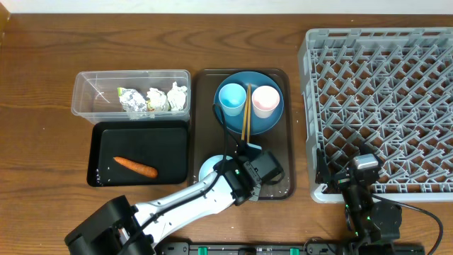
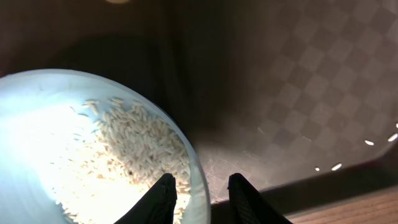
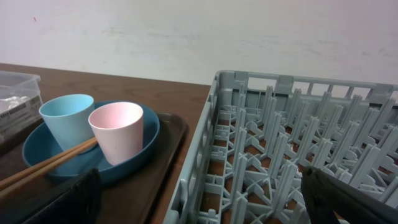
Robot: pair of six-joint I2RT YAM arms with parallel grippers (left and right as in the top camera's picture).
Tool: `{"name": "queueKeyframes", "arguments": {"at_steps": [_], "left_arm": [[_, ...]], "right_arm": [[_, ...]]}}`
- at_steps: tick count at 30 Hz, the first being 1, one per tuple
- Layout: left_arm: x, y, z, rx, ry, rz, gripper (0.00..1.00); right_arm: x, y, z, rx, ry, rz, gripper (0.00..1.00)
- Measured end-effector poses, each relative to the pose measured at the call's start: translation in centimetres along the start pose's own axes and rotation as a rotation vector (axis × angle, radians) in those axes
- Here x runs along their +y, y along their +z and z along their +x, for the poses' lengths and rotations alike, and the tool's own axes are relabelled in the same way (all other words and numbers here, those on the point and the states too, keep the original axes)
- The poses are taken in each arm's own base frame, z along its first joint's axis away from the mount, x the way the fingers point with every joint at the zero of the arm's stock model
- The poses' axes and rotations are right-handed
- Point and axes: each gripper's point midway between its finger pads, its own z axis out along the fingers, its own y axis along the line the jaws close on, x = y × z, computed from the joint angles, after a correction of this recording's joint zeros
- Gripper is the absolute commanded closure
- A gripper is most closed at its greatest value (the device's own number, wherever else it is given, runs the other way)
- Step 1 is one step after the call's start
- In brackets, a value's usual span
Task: Sort waste into correct bins and load items into the dishwasher rack
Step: 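Move left gripper to the white rice bowl rim and grasp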
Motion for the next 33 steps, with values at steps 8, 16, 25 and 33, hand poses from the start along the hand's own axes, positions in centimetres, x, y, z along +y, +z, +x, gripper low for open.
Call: {"name": "queueKeyframes", "arguments": {"at_steps": [8, 16, 25, 33], "left_arm": [[-0.1, -0.02, 0.1, 0.001, 0.003, 0.001, 0.69], [-0.08, -0.02, 0.13, 0.002, 0.003, 0.0, 0.69], [0.21, -0.02, 0.44, 0.015, 0.006, -0.012, 0.69], [0.48, 0.02, 0.76, 0.026, 0.008, -0.021, 0.72]], "right_arm": [[-0.01, 0.0, 0.0, 0.0, 0.0, 0.0, 0.01], [0.0, 0.0, 0.0, 0.0, 0.0, 0.0, 0.01], [-0.01, 0.0, 0.0, 0.0, 0.0, 0.0, 0.01], [0.0, 0.0, 0.0, 0.0, 0.0, 0.0, 0.01]]}}
